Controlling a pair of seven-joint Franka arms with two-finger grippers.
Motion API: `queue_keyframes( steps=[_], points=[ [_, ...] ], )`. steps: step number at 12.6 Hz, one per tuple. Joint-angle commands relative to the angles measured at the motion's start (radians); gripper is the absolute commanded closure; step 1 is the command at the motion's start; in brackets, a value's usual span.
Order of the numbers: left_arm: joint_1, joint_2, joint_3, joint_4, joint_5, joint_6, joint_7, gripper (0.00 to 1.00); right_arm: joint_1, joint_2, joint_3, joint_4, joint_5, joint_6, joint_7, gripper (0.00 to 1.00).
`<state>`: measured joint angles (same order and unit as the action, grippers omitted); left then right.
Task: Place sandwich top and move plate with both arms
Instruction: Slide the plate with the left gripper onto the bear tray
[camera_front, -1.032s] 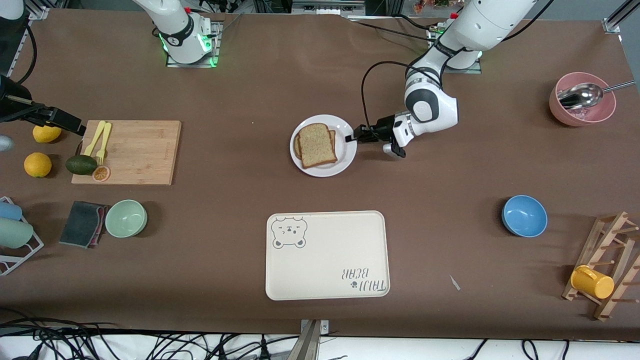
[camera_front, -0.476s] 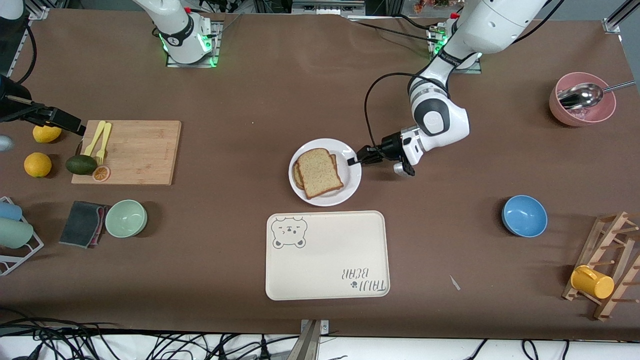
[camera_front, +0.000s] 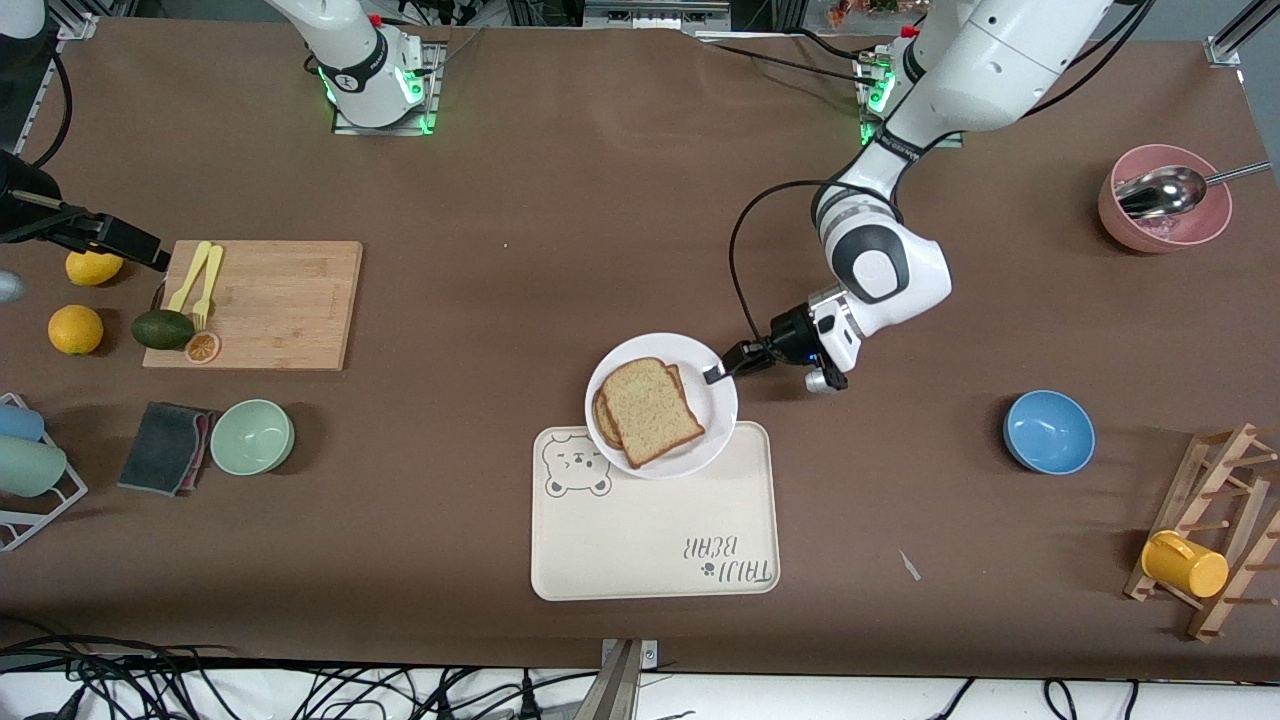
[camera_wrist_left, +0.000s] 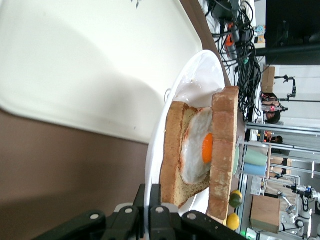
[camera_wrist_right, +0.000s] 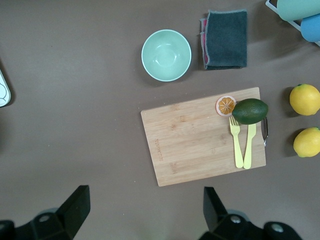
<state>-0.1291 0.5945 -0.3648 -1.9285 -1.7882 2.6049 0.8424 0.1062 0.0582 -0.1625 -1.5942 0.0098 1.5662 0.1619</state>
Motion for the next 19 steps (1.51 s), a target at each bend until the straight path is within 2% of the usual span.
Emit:
queue_keyframes(
  steps=[1, 6, 9, 14, 15, 18, 19],
  points=[
    [-0.015, 0.099, 0.004, 0.144, 0.09, 0.038, -0.106, 1.0, 0.001, -0.009, -0.002, 0.008, -0.011, -0.005, 0.004, 0.0],
    [-0.067, 0.24, 0.075, 0.346, 0.099, 0.044, -0.118, 1.0, 0.0, -0.009, -0.003, 0.005, -0.011, -0.008, 0.002, 0.0],
    [-0.098, 0.347, 0.084, 0.48, 0.102, 0.116, -0.131, 1.0, 0.0, -0.011, -0.005, 0.003, -0.008, -0.009, 0.001, 0.0],
    [-0.106, 0.377, 0.084, 0.493, 0.104, 0.118, -0.12, 0.98, 0.0, -0.009, -0.005, 0.002, 0.001, -0.002, -0.001, 0.0],
    [-0.103, 0.377, 0.084, 0.49, 0.107, 0.116, -0.115, 0.67, 0.0, -0.009, -0.005, 0.003, 0.002, 0.008, -0.001, 0.0],
    [-0.09, 0.364, 0.083, 0.479, 0.161, 0.116, -0.123, 0.26, 0.0, -0.009, -0.006, 0.0, 0.002, 0.015, -0.001, 0.0],
    [-0.087, 0.36, 0.081, 0.476, 0.161, 0.116, -0.126, 0.07, 0.0, -0.009, -0.006, -0.003, -0.001, 0.017, -0.001, 0.0]
  ],
)
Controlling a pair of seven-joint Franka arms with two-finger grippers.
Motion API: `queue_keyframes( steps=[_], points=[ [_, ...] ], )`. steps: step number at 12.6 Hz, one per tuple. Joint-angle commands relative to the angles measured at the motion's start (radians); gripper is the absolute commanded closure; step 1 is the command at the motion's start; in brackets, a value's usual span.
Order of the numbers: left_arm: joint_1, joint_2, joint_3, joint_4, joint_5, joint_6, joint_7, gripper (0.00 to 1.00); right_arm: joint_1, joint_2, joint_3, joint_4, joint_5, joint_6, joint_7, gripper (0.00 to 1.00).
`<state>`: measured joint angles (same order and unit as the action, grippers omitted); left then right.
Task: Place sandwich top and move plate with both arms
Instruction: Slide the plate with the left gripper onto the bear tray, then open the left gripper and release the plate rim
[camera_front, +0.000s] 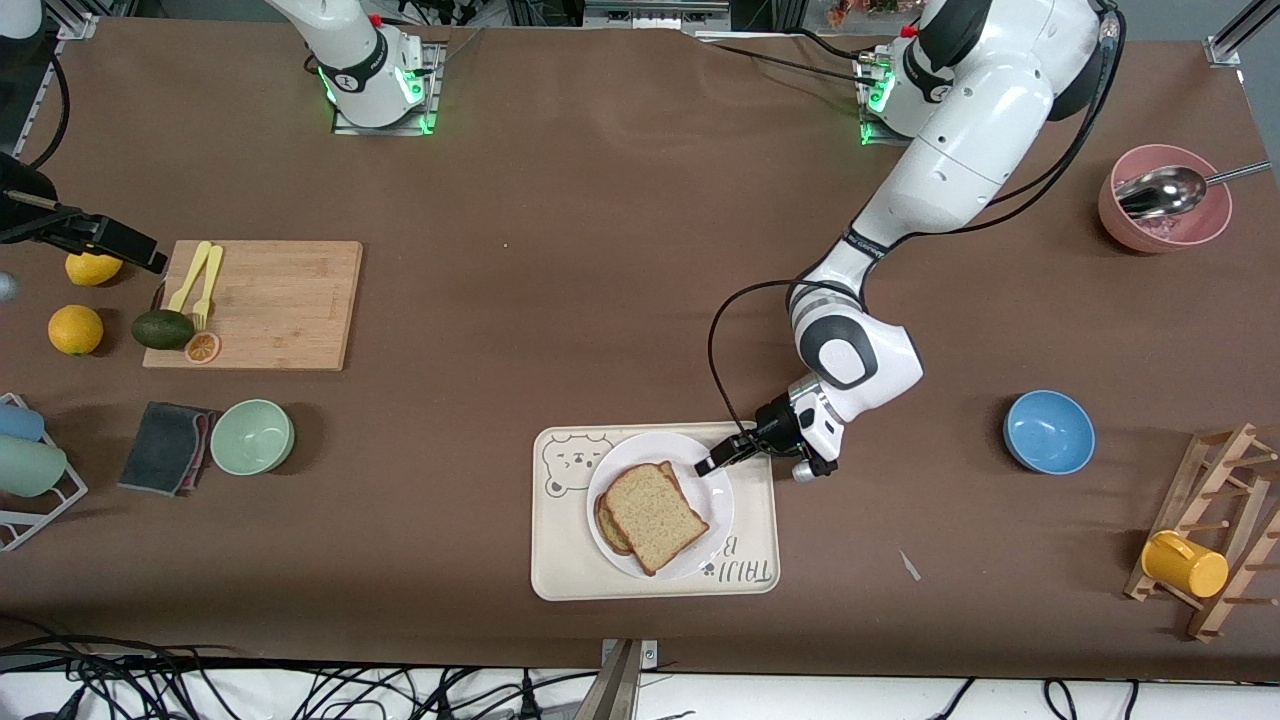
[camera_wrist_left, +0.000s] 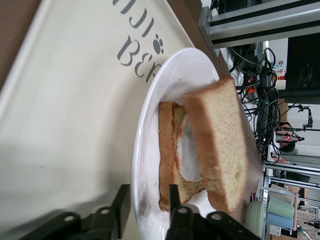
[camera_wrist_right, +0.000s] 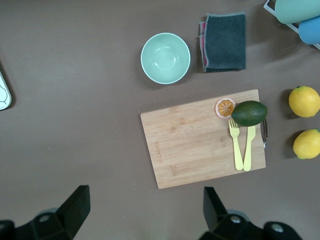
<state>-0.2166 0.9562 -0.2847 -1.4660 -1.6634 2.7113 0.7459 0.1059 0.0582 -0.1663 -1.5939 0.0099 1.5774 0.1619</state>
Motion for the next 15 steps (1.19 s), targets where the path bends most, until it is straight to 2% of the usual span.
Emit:
queue_keyframes(
  steps=[1, 6, 11, 15],
  points=[
    [0.002, -0.017, 0.001, 0.006, 0.036, 0.01, -0.031, 0.01, -0.002, -0.009, -0.002, -0.007, -0.002, 0.016, -0.001, 0.0],
    [0.02, -0.193, -0.007, -0.203, 0.036, 0.007, -0.034, 0.01, 0.0, -0.011, -0.002, -0.031, -0.011, 0.053, -0.002, 0.0],
    [0.022, -0.453, -0.014, -0.483, 0.04, 0.008, -0.06, 0.01, 0.0, -0.011, -0.001, -0.024, -0.011, 0.049, -0.093, 0.0],
    [0.071, -0.595, -0.017, -0.675, 0.207, -0.014, -0.056, 0.01, 0.006, -0.009, 0.011, -0.017, -0.011, 0.053, -0.133, 0.0]
  ],
)
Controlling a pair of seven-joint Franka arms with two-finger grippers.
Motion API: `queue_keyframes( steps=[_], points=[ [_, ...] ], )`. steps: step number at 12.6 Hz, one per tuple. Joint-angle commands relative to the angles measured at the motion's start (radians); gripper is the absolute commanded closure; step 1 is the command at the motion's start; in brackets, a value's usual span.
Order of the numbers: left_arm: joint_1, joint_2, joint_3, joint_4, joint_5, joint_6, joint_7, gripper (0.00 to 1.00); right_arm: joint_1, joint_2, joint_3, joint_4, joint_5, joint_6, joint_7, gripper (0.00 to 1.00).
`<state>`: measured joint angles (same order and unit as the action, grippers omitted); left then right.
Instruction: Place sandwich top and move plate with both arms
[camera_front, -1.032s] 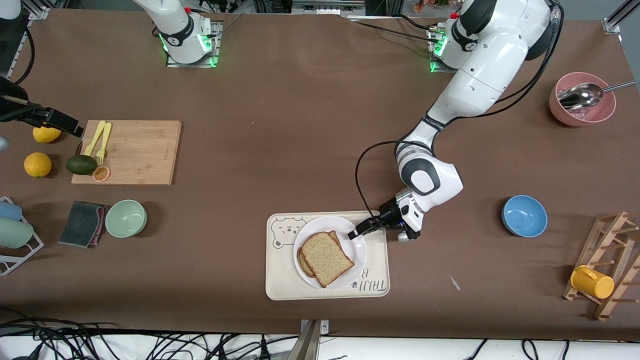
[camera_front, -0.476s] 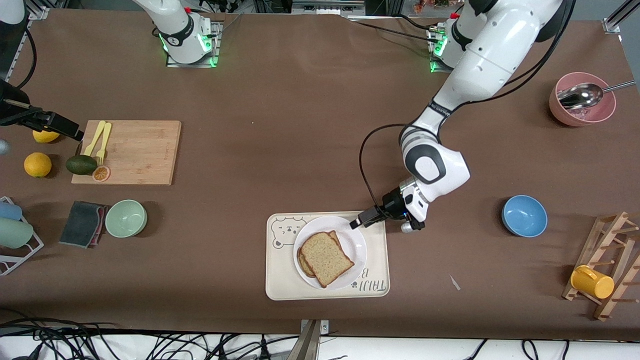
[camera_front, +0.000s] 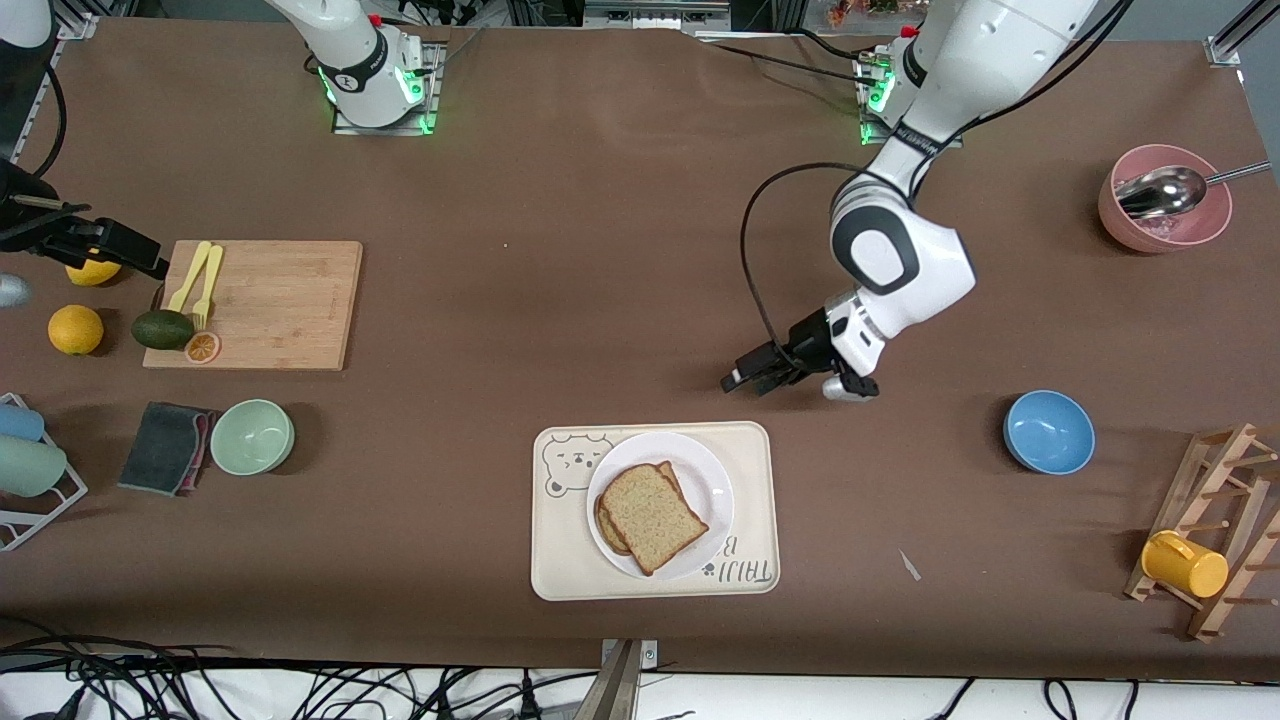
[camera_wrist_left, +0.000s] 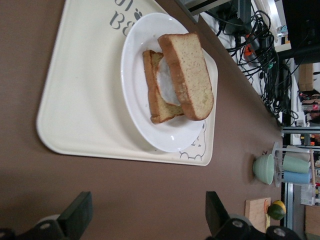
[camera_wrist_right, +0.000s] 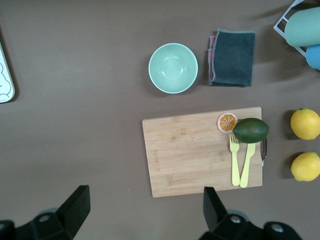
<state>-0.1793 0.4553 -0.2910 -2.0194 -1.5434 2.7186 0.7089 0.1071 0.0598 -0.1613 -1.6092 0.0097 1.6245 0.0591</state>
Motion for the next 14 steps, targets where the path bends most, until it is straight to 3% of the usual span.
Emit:
queue_keyframes(
  steps=[1, 3, 8, 11, 14],
  points=[
    [0.041, -0.113, -0.011, -0.159, 0.17, -0.045, -0.02, 0.01, 0.008, -0.011, 0.006, 0.0, -0.011, 0.006, -0.034, 0.0],
    [0.078, -0.164, -0.011, -0.234, 0.306, -0.107, -0.022, 0.01, 0.008, -0.009, 0.003, -0.001, -0.01, 0.0, -0.036, 0.0],
    [0.17, -0.222, -0.005, -0.312, 0.477, -0.128, -0.022, 0.01, 0.006, -0.011, 0.002, 0.0, -0.011, -0.005, -0.024, 0.0],
    [0.288, -0.279, 0.035, -0.314, 0.729, -0.349, -0.028, 0.0, 0.006, -0.009, 0.0, 0.022, 0.001, -0.006, -0.019, 0.0],
    [0.296, -0.303, 0.139, -0.256, 0.93, -0.508, -0.113, 0.0, 0.005, -0.011, -0.004, 0.026, -0.001, -0.005, -0.018, 0.0]
  ],
)
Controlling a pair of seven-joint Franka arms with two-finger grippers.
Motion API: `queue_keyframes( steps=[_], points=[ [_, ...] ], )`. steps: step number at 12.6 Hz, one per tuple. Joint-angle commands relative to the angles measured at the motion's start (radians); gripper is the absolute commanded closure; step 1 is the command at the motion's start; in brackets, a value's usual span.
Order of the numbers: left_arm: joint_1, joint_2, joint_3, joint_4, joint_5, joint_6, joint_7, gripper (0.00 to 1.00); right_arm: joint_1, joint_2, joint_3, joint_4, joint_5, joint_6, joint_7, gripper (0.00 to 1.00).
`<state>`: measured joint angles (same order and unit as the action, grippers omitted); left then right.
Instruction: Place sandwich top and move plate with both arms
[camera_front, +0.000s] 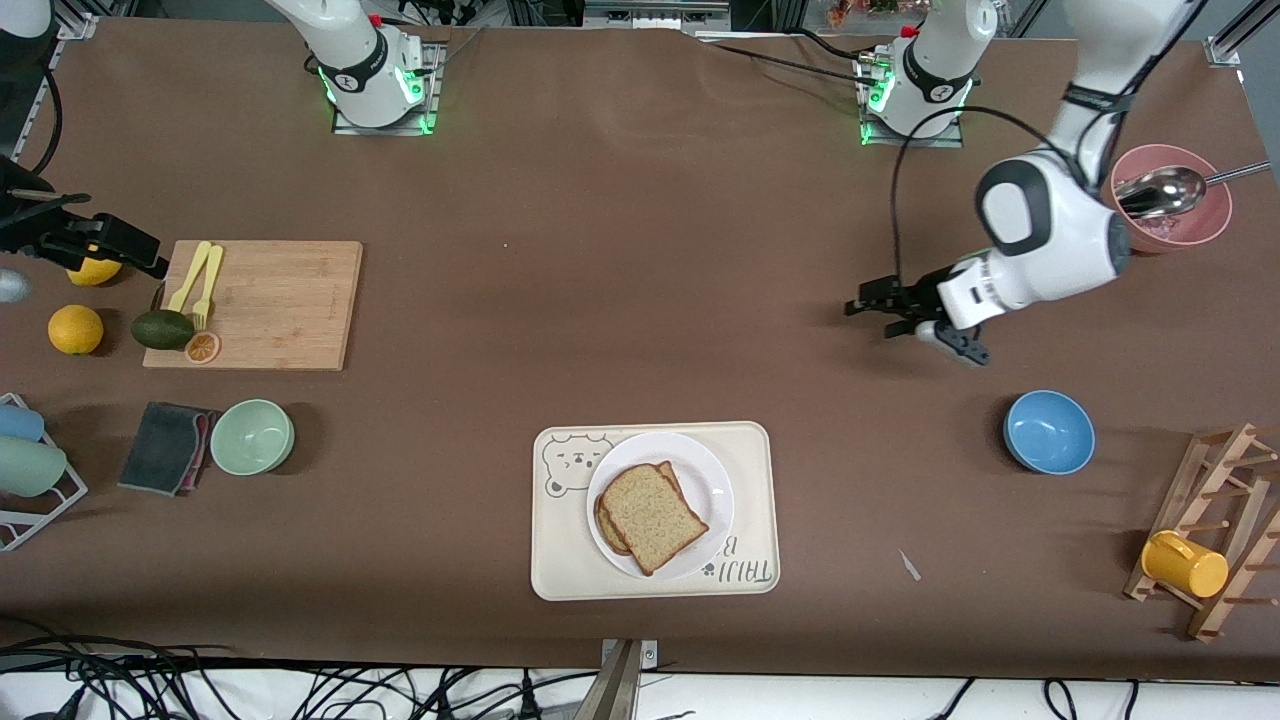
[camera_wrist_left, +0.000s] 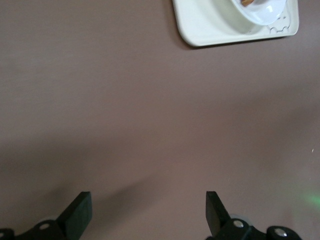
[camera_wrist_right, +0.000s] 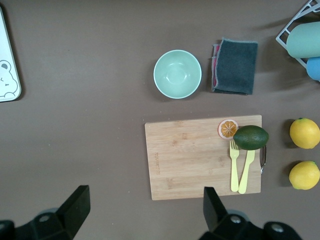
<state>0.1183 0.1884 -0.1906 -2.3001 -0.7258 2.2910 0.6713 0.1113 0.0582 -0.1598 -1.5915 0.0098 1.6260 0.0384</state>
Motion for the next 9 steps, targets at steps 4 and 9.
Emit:
queue_keyframes(
  steps=[4, 9],
  points=[
    [0.001, -0.041, 0.178, 0.206, 0.501, -0.272, -0.292, 0.0, -0.004, -0.008, -0.007, 0.027, -0.008, -0.006, -0.012, 0.0],
    [-0.002, -0.079, 0.177, 0.464, 0.671, -0.534, -0.588, 0.0, -0.005, -0.003, -0.014, 0.03, -0.004, -0.006, -0.019, 0.0]
  ],
)
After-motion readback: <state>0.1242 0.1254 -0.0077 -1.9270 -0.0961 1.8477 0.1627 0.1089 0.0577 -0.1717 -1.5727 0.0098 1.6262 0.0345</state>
